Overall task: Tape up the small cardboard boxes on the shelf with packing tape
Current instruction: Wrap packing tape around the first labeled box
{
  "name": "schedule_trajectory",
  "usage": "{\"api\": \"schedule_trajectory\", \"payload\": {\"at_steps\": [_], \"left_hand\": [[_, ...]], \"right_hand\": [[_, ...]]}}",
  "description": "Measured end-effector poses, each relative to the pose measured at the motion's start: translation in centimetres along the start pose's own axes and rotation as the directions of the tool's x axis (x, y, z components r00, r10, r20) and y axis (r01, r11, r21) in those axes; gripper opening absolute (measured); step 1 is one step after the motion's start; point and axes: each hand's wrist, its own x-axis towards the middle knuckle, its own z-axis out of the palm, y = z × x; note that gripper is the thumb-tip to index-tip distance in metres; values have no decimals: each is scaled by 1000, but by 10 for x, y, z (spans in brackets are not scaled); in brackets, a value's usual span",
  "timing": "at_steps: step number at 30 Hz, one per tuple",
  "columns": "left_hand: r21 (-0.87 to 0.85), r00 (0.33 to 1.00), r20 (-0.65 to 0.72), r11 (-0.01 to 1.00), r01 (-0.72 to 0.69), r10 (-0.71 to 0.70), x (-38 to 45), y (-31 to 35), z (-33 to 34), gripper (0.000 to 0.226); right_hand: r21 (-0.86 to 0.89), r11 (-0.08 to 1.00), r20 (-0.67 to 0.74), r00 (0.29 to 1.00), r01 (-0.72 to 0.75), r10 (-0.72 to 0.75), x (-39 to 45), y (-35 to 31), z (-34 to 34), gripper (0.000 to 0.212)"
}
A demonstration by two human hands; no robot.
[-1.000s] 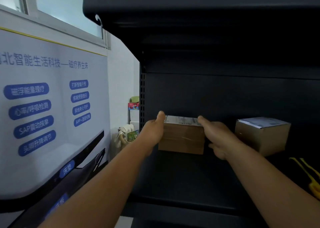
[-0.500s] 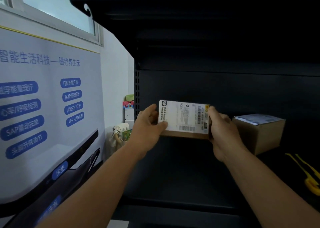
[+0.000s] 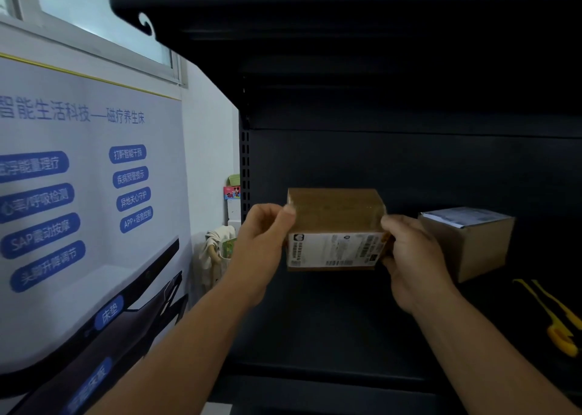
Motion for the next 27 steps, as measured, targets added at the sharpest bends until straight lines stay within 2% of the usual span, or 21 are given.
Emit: {"api": "schedule_trajectory", "payload": {"at_steps": [1,5,10,22,27], "left_hand": [[-16,1000,1,1000,5,-5,-1,1,1,15],[-28,999,35,1000,10,-9,-2,-3,0,46],[33,988,133,996,-89,84,-5,-5,1,46],[178,985,89,971,-162,148,-7,-11,0,57],[273,978,96,940,-206,186,-11,-11,0,73]], "right_hand": [[-7,1000,8,1000,10,-10,0,0,-1,9],[-3,998,20,998,60,-60,3,0,-4,15],[-26,998,22,999,49,-48,3,4,-9,14],[53,998,55,998,14,-17,-1,5,-14,23],[41,998,63,996,54,-56,-5,4,-14,29]]}}
